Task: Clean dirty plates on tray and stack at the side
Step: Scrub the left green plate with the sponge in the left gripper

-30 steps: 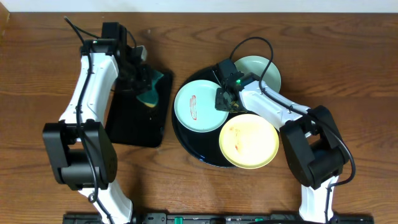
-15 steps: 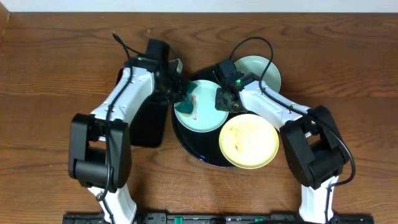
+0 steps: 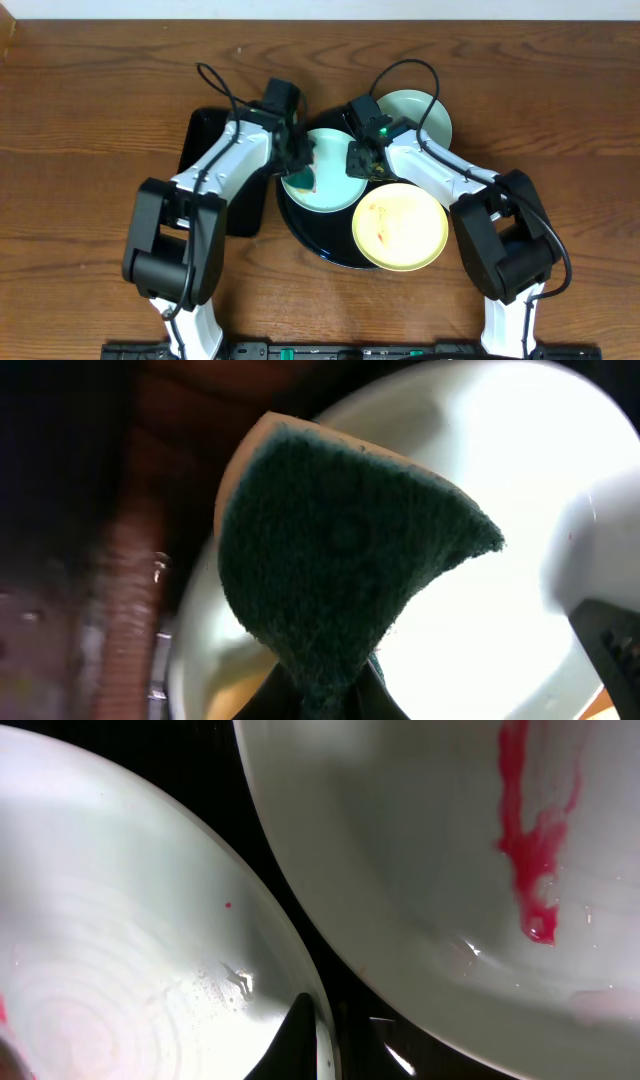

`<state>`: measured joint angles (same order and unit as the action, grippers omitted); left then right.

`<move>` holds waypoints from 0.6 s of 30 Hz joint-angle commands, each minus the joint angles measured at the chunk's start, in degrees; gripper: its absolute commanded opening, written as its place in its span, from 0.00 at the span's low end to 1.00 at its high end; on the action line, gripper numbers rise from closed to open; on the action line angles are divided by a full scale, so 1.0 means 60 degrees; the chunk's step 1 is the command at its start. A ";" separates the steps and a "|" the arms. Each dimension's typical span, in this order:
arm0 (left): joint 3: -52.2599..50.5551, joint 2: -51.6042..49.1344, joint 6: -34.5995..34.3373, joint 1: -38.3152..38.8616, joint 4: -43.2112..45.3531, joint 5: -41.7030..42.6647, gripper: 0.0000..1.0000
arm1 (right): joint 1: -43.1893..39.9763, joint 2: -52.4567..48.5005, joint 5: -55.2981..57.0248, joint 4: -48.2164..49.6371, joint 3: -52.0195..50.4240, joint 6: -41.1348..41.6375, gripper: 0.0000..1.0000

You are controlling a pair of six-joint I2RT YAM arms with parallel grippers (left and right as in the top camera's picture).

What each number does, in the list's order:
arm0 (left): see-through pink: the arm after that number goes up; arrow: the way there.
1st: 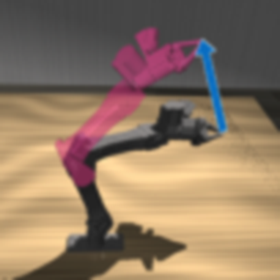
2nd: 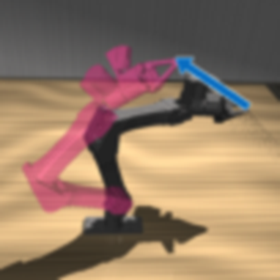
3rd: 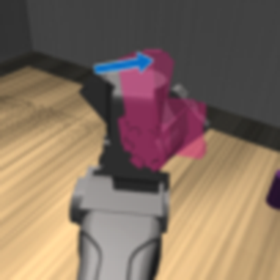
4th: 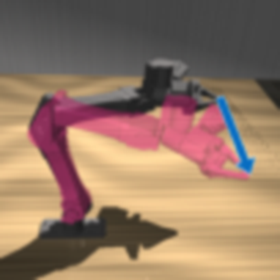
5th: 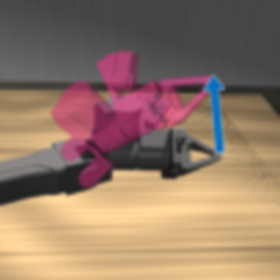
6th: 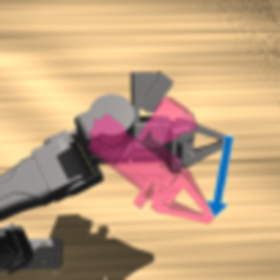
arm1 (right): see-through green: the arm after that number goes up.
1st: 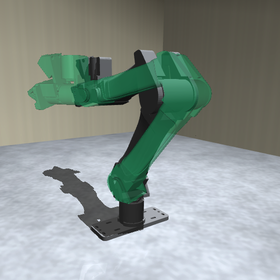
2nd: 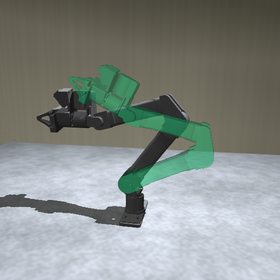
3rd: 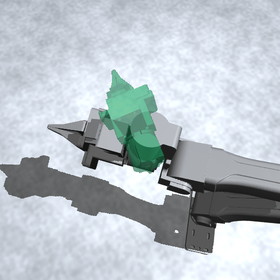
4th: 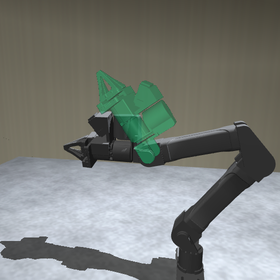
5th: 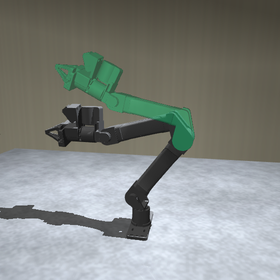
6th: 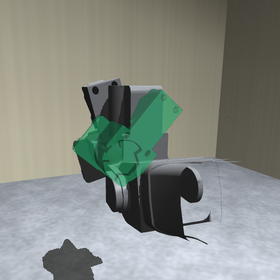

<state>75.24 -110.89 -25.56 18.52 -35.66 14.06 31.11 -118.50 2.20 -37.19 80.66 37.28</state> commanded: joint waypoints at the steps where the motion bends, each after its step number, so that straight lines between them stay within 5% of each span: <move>1: -0.0259 -0.0076 -0.0117 0.0492 -0.0066 0.0197 0.07 | 0.0135 -0.0255 -0.0127 0.0098 0.0029 0.0175 0.05; 11: -0.0364 -0.0076 -0.0109 0.0342 0.1359 0.0525 0.08 | 0.0138 -0.0255 -0.0124 0.0091 0.0029 0.0175 0.04; 18: -0.0382 -0.0076 -0.0113 0.0197 0.2397 -0.1894 0.08 | 0.0138 -0.0255 -0.0127 0.0084 0.0029 0.0175 0.04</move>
<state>73.41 -110.89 -25.76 19.94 -21.78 11.31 31.11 -118.50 2.20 -37.17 80.66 37.28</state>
